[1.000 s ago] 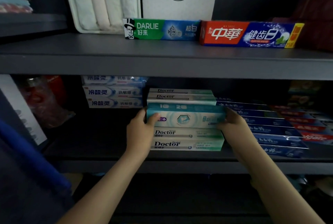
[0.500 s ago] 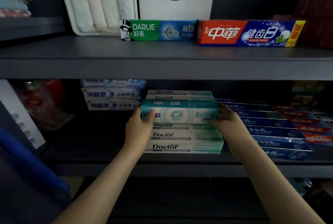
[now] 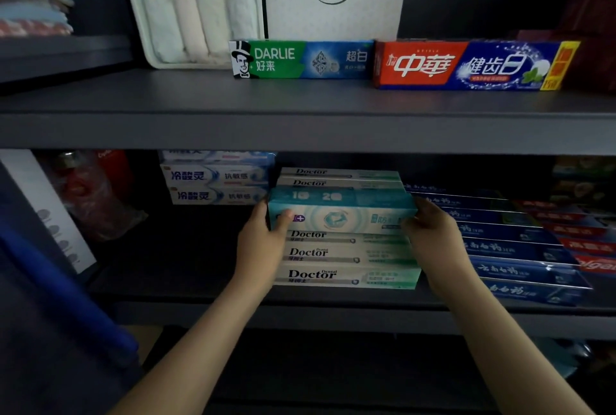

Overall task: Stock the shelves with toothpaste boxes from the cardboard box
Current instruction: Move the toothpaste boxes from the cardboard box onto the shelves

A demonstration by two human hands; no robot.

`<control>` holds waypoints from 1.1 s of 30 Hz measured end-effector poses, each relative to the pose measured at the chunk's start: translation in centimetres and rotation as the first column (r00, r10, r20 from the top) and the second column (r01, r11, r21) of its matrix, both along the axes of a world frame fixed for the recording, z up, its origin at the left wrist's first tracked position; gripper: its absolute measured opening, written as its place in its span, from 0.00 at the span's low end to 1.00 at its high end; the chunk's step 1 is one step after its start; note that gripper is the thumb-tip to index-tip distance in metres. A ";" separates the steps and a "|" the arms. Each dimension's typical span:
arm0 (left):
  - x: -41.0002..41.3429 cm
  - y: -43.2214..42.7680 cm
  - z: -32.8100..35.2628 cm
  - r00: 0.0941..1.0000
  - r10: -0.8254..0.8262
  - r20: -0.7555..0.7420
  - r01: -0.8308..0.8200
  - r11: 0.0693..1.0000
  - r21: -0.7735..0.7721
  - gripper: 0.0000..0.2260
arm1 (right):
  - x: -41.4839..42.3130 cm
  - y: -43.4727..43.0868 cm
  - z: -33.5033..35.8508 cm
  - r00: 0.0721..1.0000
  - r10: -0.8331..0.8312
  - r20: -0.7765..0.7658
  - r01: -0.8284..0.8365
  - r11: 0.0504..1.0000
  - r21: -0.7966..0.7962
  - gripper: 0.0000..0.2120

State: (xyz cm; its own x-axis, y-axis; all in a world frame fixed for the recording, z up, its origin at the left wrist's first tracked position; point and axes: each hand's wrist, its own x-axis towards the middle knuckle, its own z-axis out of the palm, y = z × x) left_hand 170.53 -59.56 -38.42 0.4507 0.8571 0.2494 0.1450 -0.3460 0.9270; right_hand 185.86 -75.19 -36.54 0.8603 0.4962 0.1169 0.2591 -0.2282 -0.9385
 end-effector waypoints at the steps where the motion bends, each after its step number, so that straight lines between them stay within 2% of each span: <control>1: -0.3 -0.1 -0.2 1.000 -0.005 0.028 0.004 1.000 0.003 0.17 | -0.2 -0.1 -0.1 1.000 -0.009 0.024 0.009 1.000 -0.008 0.19; 5: -2.1 -0.1 -1.0 0.982 -0.032 0.185 0.042 0.998 -0.053 0.12 | -1.6 -0.5 0.1 0.993 -0.008 0.120 0.013 0.999 -0.042 0.20; 9: -4.0 0.3 -1.4 0.955 0.058 0.292 -0.025 0.993 -0.116 0.12 | -3.2 0.1 0.4 0.986 0.060 0.156 -0.049 0.996 -0.073 0.19; 14: -5.5 0.3 -1.6 0.973 0.088 0.213 -0.077 0.995 -0.055 0.12 | -4.0 0.2 0.4 0.982 0.077 0.170 -0.057 0.991 -0.124 0.19; 19: -5.7 -1.7 -1.7 0.992 0.026 0.126 -0.031 0.999 0.035 0.12 | -3.8 -1.7 -0.2 0.980 0.013 0.199 0.015 0.990 -0.141 0.21; 27: -3.1 -2.9 -0.9 0.996 0.013 -0.083 0.000 0.988 0.154 0.18 | -3.0 -2.4 -1.0 0.991 -0.024 0.135 0.037 0.995 -0.096 0.26; 30: -2.0 -2.7 -0.3 0.985 0.037 -0.168 -0.003 0.980 0.201 0.17 | -2.6 -2.6 -0.6 0.983 -0.027 0.180 0.056 0.986 -0.154 0.27; 33: -1.3 -2.1 0.1 0.983 0.048 -0.179 -0.014 0.983 0.184 0.15 | -2.0 -2.7 -0.3 0.971 -0.031 0.235 0.081 0.975 -0.209 0.25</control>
